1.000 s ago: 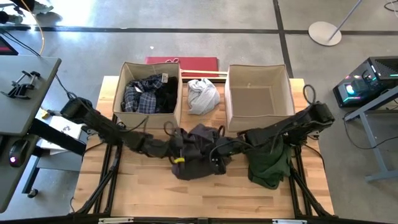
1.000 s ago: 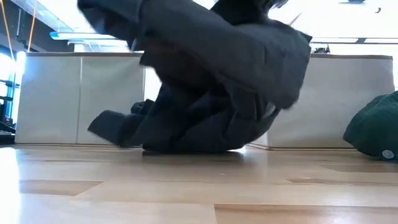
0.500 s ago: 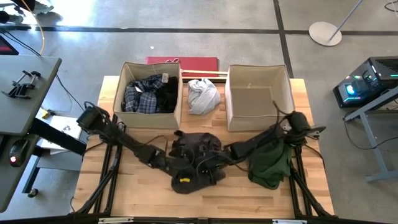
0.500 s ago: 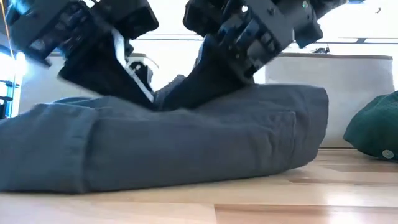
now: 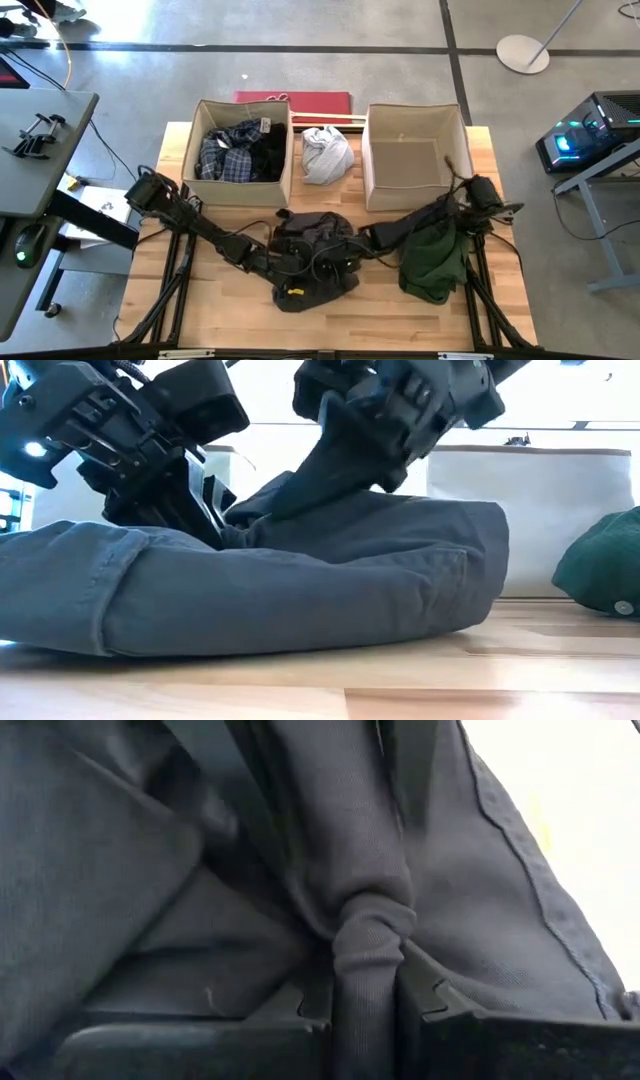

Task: Sort clothes
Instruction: Put the grey shirt into the left laundry organizer

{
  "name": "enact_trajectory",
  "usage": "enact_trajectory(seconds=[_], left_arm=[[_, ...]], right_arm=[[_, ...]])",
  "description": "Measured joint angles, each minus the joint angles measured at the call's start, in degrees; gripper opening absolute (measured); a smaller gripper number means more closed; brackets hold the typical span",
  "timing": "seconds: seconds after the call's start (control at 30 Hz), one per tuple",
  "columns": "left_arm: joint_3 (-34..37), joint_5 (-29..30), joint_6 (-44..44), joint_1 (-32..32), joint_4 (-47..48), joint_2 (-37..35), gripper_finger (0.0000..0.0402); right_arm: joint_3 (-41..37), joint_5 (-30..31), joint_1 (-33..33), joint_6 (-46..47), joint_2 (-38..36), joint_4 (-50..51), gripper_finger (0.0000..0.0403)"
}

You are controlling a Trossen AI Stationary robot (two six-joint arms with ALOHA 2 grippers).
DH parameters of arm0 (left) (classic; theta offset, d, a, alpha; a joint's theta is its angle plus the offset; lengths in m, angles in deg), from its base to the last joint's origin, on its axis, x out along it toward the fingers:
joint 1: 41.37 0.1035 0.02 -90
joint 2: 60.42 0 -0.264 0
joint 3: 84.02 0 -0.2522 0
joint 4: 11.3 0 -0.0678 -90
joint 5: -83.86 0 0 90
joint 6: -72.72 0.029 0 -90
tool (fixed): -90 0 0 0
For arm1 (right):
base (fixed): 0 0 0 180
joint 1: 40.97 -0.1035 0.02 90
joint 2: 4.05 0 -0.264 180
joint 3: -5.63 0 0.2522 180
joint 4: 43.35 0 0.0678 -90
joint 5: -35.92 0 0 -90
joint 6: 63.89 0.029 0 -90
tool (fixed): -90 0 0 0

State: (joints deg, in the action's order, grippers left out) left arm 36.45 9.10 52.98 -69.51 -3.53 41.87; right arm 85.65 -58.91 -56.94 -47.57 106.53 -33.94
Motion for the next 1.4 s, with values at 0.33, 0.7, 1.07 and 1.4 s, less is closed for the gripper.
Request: enact_trajectory(seconds=[0.33, 0.7, 1.07, 1.4], left_arm=[[-0.6, 4.9, -1.3, -2.3, 7.7, -10.6, 0.0021], [-14.2, 33.8, 33.5, -5.4, 11.0, -32.4, 0.0023], [-25.2, 44.6, 107.4, 1.5, -35.8, -38.2, 0.0024], [-27.1, 54.2, 110.0, 15.4, -32.7, -43.3, 0.0025]], right_arm=[[-0.1, 24.2, -4.5, -7.9, -20.5, 23.1, 0.0193], [-4.9, 48.6, -14.3, 0.7, -31.2, 30.2, 0.0179], [-14.5, 56.5, -18.7, 14.8, -31.2, 28.4, 0.0178], [-15.8, 57.8, -18.7, 14.1, -31.2, 26.9, 0.0178]])
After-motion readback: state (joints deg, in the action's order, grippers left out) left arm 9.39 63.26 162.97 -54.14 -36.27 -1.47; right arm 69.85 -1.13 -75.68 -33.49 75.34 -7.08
